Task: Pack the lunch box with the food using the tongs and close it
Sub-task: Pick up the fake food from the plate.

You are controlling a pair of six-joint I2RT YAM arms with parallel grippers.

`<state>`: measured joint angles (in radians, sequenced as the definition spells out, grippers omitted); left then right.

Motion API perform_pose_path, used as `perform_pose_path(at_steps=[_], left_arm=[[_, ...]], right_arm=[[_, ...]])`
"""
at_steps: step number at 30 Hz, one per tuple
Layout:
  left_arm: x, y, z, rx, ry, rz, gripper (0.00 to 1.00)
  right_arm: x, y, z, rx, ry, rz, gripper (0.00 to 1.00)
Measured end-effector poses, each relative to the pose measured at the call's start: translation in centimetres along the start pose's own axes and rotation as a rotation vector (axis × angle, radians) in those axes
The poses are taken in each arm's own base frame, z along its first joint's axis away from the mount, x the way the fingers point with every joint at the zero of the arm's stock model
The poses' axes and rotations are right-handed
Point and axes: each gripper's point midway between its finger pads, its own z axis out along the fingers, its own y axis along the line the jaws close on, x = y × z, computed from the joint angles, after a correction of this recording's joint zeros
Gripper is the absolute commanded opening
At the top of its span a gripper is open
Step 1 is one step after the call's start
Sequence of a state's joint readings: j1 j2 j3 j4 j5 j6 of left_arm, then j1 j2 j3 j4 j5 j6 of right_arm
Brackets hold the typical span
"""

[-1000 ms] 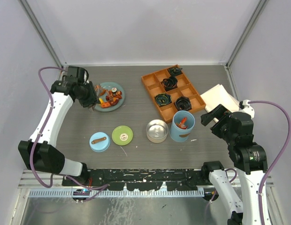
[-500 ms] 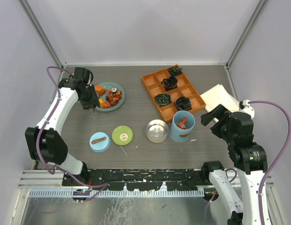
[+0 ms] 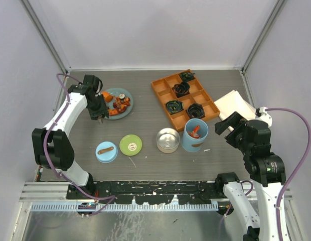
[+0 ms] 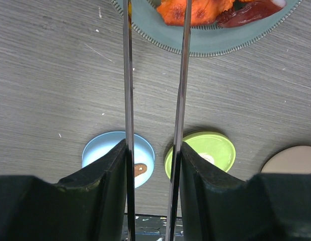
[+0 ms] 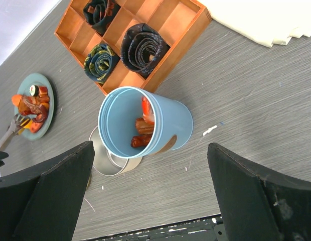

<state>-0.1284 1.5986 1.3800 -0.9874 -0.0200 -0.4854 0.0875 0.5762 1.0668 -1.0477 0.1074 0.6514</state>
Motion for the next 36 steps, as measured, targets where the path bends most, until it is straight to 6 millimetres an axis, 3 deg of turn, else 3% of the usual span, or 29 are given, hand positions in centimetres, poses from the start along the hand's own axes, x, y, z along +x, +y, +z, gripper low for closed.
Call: perform_pose_path(at_steps=[8,15,18,36], left_arm=[[0.2,-0.1,1.2,-0.004,0.028,0.000,0.39],[0.3,-0.1,1.2,-0.005,0.030,0.003,0.20],[0.3,0.0,1.2,-0.006,0.027,0.004,0.17],[-0.4,-0.2,-2.5,0.047,-0.070,0.002,0.14]], right_arm=[[0.1,-0.1,0.1,0.005,0.001,0.000,1.00],[0.1,-0.1,0.1,0.006,0.001,-0.001,1.00],[0.1,-0.1,0.1,0.006,0.002,-0.001,1.00],[0.1,-0.1,0.1,0.006,0.002,-0.001,1.00]])
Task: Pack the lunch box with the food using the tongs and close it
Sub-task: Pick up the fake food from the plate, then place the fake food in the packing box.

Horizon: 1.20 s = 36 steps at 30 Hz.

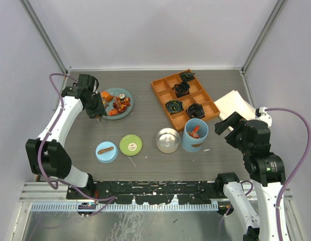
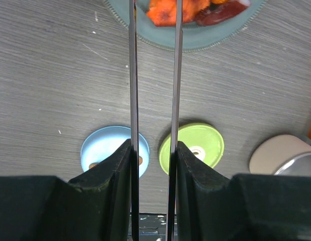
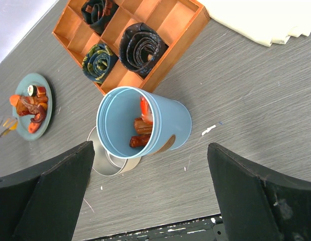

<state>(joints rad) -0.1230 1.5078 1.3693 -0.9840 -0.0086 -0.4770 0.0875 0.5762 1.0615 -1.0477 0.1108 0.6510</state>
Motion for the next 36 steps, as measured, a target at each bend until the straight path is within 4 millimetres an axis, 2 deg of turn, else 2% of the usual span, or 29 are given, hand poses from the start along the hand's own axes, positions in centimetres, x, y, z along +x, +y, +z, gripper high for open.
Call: perform_pose_path(at_steps=[3,9,12,15,22,28,36], left_arm=[[0.0,-0.6,-1.3,0.045,-0.018,0.003,0.14],[-1.3,-1.9,-5.1,0.129,-0.104,0.018,0.14],[-1.7,-3.1,-6.7,0.190,-0.132,0.030,0.14],[-1.2,-4.6,-8.0,0.244,-0.142,0.048,0.15],[2.3,-11.4,-11.7,0.428,-0.135,0.218,0.16],[6.6,-16.8,-14.9,0.574,-0.112,0.400,0.16],[12.7,-22.3,-16.0,0.674,-0.032,0.634,0.17]], right_arm=[[0.0,0.0,0.0,0.000,0.000,0.000,1.00],[0.0,0.0,0.0,-0.001,0.000,0.000,1.00],[0.0,0.0,0.0,-0.001,0.000,0.000,1.00],[0.0,0.0,0.0,-0.001,0.000,0.000,1.00],[0.0,0.0,0.0,-0.001,0.000,0.003,1.00],[0.2,-0.1,0.2,0.002,0.003,0.006,1.00],[0.1,-0.1,-0.1,-0.005,-0.008,0.008,1.00]])
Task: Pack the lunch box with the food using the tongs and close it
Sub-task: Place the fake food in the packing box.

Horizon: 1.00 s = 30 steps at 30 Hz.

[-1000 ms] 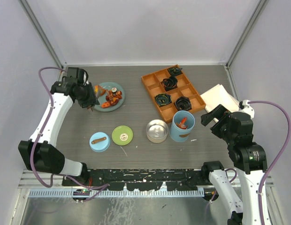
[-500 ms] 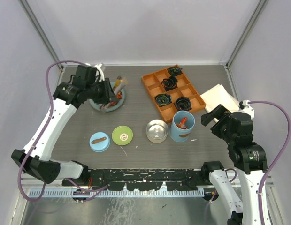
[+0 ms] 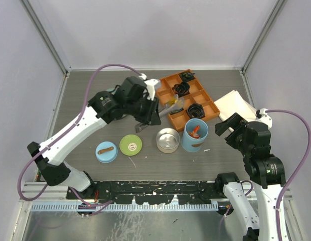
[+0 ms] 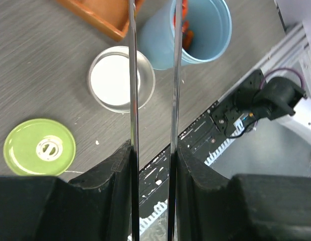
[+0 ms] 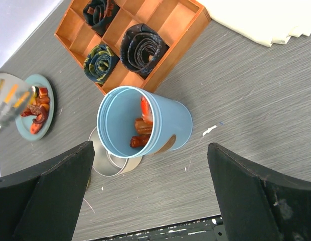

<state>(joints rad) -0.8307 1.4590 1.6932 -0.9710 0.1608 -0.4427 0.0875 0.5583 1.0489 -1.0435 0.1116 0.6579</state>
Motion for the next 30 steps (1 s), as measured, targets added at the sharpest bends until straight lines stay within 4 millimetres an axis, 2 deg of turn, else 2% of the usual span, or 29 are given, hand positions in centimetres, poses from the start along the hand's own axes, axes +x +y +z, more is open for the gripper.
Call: perform_pose_path(at_steps=[5,10,16,23,30], left_arm=[[1.9,-3.7,2.1,0.060,0.069,0.128,0.16],[3.2,-5.7,3.0,0.094,0.111,0.218,0.17],[4.3,-5.8,4.1,0.074,0.162,0.284,0.21],[5.3,-5.8,5.4,0.035,0.218,0.338,0.35],[4.9,-5.5,5.4,0.000,0.212,0.360,0.45]], right_arm=[[0.0,0.0,-0.1,-0.002,-0.003,0.000,1.00],[-0.1,-0.1,-0.1,0.004,-0.008,0.000,1.00],[-0.1,-0.1,-0.1,0.004,-0.009,0.000,1.00],[-0.1,-0.1,-0.1,0.005,-0.010,0.000,1.00],[-0.1,-0.1,-0.1,0.005,-0.010,0.000,1.00]])
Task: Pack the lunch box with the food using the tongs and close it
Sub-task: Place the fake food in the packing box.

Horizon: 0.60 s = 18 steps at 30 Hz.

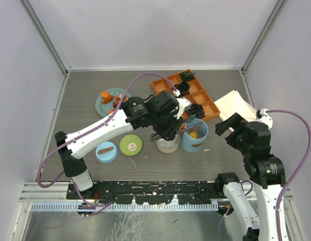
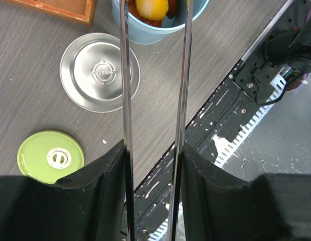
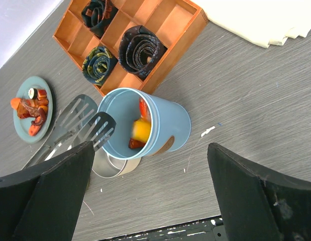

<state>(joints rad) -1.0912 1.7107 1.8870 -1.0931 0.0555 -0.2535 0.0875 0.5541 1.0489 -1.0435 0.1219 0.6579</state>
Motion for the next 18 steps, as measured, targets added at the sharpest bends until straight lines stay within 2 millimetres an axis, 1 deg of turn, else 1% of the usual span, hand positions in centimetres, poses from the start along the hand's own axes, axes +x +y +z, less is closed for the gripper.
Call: perform_pose_path(at_steps=[10,14,18], left_arm=[[-0.4,0.9,-0.2,-0.051,-0.021,0.005,0.45],[-0.7,1.1,-0.9,-0.066,-0.047,0.004,0.44],[-1.3,1.9,-2.1,-0.078,-0.091,-0.012,0.44]], right_arm=[[0.0,0.0,0.0,0.000,0.000,0.000,1.00],[0.0,0.0,0.0,0.000,0.000,0.000,1.00],[0.0,0.0,0.0,0.000,0.000,0.000,1.00]])
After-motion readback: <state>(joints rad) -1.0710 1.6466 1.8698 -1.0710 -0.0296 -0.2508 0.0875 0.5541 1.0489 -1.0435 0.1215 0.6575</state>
